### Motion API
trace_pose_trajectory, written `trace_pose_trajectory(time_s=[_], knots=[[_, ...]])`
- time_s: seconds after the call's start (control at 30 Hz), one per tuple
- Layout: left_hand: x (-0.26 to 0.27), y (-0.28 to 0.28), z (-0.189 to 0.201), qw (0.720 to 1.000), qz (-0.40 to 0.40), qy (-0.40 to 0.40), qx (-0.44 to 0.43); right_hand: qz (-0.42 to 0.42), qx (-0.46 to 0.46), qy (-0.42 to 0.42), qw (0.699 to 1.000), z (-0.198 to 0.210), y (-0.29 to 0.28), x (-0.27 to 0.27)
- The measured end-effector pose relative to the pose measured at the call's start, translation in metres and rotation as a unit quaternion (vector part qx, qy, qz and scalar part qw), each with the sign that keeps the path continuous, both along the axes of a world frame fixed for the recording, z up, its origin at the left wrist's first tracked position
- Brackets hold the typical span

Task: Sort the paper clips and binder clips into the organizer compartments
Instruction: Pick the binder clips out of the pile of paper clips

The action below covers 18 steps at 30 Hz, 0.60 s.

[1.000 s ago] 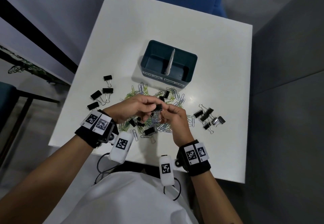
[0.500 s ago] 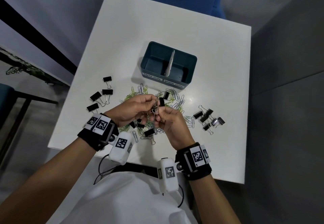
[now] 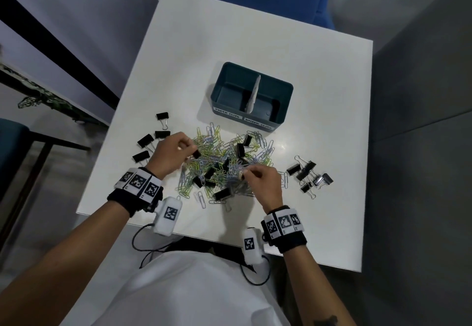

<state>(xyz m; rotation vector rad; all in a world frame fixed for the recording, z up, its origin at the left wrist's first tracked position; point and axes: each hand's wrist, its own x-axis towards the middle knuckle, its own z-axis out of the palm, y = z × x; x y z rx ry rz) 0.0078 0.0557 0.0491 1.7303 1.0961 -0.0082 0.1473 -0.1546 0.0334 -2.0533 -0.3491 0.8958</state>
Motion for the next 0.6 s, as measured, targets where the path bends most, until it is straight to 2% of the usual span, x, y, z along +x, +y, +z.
trace_pose_trajectory(time_s=[0.07,0.13,0.2,0.27,0.37,0.47,0.53,0.6], knots=[[-0.019,0.013,-0.013,0.993,-0.009,0.092,0.077,0.027,-0.035,-0.049,0.998,-0.017,-0.004,0.004],[-0.036,0.025,-0.024,0.974,-0.006,0.19,0.121,0.047,-0.05,-0.067,0.995,-0.029,-0.007,0.006],[-0.049,0.034,-0.033,0.956,-0.01,0.26,0.132,0.071,-0.057,-0.076,0.993,-0.036,-0.009,0.007],[-0.06,0.04,-0.041,0.945,-0.025,0.297,0.134,0.1,-0.059,-0.1,0.988,-0.038,-0.01,0.008],[-0.071,0.042,-0.047,0.943,-0.036,0.297,0.148,0.135,-0.067,-0.194,0.969,-0.037,-0.007,0.012],[-0.073,0.033,-0.047,0.935,-0.078,0.261,0.227,0.141,-0.071,-0.25,0.955,-0.036,0.002,0.018],[-0.066,0.019,-0.043,0.922,-0.133,0.224,0.285,0.163,-0.069,-0.278,0.944,-0.034,0.012,0.022],[-0.055,0.0,-0.039,0.914,-0.224,0.176,0.288,0.204,-0.07,-0.3,0.929,-0.034,0.026,0.029]])
